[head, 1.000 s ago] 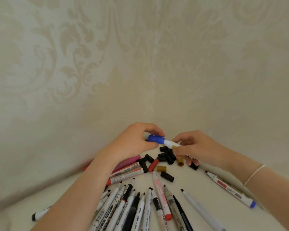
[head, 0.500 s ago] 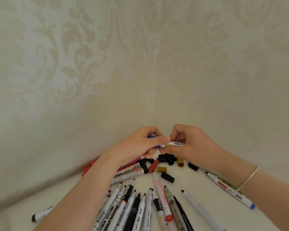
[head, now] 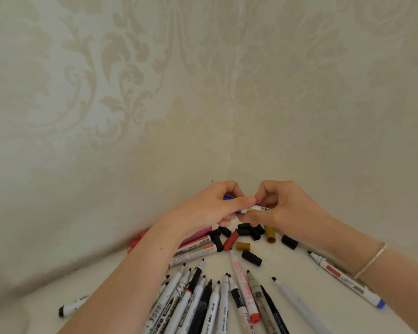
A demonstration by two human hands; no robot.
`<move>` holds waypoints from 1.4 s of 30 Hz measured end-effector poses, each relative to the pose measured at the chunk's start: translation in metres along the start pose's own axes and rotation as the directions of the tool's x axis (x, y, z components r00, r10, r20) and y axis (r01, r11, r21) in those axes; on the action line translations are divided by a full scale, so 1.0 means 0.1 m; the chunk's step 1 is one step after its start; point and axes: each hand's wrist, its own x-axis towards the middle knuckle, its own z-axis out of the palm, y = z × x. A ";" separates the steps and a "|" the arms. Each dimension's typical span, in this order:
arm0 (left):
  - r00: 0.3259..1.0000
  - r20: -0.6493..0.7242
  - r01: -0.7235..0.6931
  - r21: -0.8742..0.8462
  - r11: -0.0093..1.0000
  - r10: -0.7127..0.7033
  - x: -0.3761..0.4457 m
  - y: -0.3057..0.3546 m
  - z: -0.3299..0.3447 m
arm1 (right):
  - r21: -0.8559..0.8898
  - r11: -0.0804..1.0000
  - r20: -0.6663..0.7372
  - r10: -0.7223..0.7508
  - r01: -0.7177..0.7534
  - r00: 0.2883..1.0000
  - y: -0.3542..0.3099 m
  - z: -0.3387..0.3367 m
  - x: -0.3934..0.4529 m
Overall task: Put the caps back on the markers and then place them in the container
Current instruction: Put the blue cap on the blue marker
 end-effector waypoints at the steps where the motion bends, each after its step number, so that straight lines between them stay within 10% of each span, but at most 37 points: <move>1: 1.000 0.017 0.005 0.042 0.999 -0.006 -0.01 -0.01 -0.01 | 0.010 1.000 0.020 0.015 -0.015 1.000 0.02 0.01 0.00; 7: 0.995 0.084 0.001 0.470 0.883 -0.046 -0.07 -0.10 -0.33 | -0.067 0.997 0.205 -0.016 0.030 0.979 0.12 0.15 0.13; 14: 0.954 -0.226 0.300 0.725 0.620 -0.198 -0.10 -0.42 -0.78 | -0.298 0.948 0.139 0.155 -0.108 0.978 0.27 0.06 0.17; 19: 0.883 -0.378 0.461 0.810 0.362 -0.279 -0.06 -0.56 -0.81 | -0.816 0.536 0.086 0.483 -0.217 0.871 0.39 -0.15 0.00; 26: 0.860 -0.442 0.501 0.828 0.254 -0.256 0.02 -0.63 -0.71 | -0.950 0.248 -0.050 0.476 -0.188 0.878 0.60 -0.24 -0.18; 42: 0.862 -0.469 0.498 0.856 0.141 -0.194 0.09 -0.68 -0.62 | -0.865 0.464 0.083 0.507 -0.191 0.858 0.77 -0.24 -0.25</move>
